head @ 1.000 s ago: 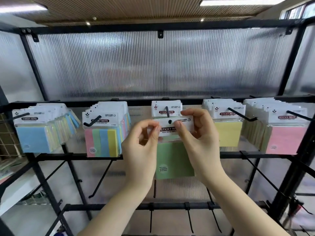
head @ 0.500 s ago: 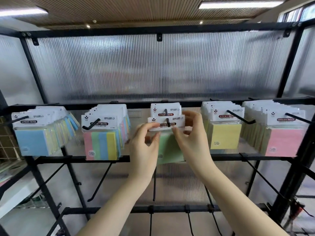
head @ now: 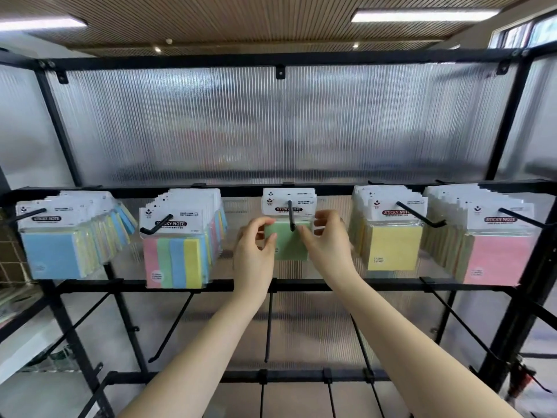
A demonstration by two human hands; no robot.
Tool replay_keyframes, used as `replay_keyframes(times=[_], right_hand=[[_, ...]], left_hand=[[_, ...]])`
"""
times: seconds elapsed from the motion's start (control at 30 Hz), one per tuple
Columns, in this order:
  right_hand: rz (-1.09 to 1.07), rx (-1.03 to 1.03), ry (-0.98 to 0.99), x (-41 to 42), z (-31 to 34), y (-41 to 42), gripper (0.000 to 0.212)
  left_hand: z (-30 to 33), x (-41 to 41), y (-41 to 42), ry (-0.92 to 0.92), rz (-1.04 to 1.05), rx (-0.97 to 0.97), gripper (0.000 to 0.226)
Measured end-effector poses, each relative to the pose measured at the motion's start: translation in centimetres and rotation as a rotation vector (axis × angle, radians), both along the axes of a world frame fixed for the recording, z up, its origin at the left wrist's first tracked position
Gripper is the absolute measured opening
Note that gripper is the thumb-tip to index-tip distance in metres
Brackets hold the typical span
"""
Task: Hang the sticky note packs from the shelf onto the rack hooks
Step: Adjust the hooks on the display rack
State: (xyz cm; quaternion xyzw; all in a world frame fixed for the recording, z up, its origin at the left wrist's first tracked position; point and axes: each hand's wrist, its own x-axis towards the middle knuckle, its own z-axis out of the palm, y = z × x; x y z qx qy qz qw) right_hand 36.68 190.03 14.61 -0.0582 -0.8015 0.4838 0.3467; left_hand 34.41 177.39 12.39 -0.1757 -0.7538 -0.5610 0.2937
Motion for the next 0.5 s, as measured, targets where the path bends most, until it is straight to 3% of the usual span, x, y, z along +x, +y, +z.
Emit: replay_keyframes(times=[0.3,0.5], right_hand=[[0.024,0.07,-0.156,0.8,-1.5,0.9,0.042],[0.132,0.191,-0.548,1.7,-2.4,1.4,0.03]], left_hand=[[-0.4,0.9,-0.3,0.034,-0.004,-0.056,0.032],[-2.0,2.2,-1.8,-0.059,-0.008,-0.031,0.02]])
